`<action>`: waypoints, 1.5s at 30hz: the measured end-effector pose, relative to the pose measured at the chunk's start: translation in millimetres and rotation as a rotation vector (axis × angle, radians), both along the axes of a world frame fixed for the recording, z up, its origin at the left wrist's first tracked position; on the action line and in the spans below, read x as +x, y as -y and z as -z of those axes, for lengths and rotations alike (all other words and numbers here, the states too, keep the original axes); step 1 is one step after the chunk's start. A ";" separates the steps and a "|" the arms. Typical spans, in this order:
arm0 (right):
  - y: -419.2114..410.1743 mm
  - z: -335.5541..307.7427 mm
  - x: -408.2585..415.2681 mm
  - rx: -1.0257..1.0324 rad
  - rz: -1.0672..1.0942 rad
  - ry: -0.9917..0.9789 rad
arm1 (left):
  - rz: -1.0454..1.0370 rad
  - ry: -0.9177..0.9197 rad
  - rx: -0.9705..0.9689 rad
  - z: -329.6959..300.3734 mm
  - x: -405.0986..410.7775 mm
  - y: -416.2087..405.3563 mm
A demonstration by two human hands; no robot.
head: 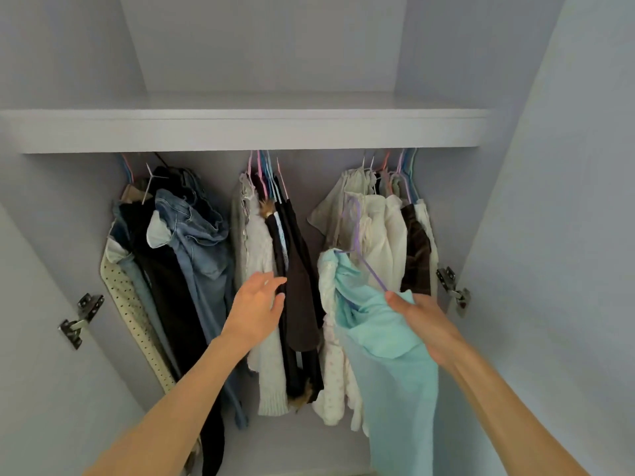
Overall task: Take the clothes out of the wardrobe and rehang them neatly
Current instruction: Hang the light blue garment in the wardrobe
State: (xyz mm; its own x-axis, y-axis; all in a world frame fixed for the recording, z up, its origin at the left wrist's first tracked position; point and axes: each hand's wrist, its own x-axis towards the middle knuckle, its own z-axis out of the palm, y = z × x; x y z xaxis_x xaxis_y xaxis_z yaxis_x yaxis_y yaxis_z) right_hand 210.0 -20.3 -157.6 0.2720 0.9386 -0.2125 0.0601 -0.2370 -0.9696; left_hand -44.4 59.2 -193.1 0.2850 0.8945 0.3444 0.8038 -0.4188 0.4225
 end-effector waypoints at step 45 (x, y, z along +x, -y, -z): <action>-303.1 -4.8 -24.8 0.397 0.403 0.814 | 0.073 -0.025 0.220 15.9 -1.0 -213.2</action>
